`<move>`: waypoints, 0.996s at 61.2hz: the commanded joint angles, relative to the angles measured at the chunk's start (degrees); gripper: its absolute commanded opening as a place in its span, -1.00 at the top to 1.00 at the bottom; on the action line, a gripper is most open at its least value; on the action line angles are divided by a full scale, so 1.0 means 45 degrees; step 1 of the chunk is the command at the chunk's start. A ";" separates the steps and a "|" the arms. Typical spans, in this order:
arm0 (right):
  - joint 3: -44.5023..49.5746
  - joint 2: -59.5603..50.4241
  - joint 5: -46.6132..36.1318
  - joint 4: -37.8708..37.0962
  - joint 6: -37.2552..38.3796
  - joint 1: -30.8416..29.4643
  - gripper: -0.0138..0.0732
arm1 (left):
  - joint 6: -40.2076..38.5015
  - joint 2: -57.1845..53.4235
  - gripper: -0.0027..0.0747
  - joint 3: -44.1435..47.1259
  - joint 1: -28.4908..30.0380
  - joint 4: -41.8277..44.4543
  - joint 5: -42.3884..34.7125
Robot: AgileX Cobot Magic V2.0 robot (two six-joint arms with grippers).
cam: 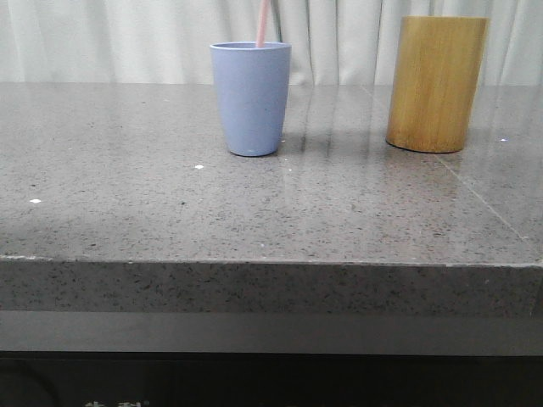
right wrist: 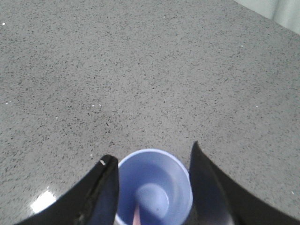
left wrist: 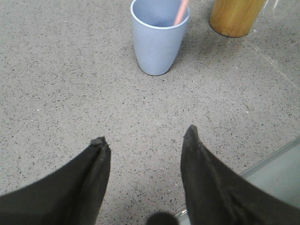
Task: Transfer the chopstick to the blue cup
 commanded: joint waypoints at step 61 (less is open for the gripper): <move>1.2294 -1.3651 -0.0810 0.0171 -0.0036 -0.3842 -0.22 | -0.0098 -0.0146 0.01 -0.0306 0.0004 -0.0141 -0.0906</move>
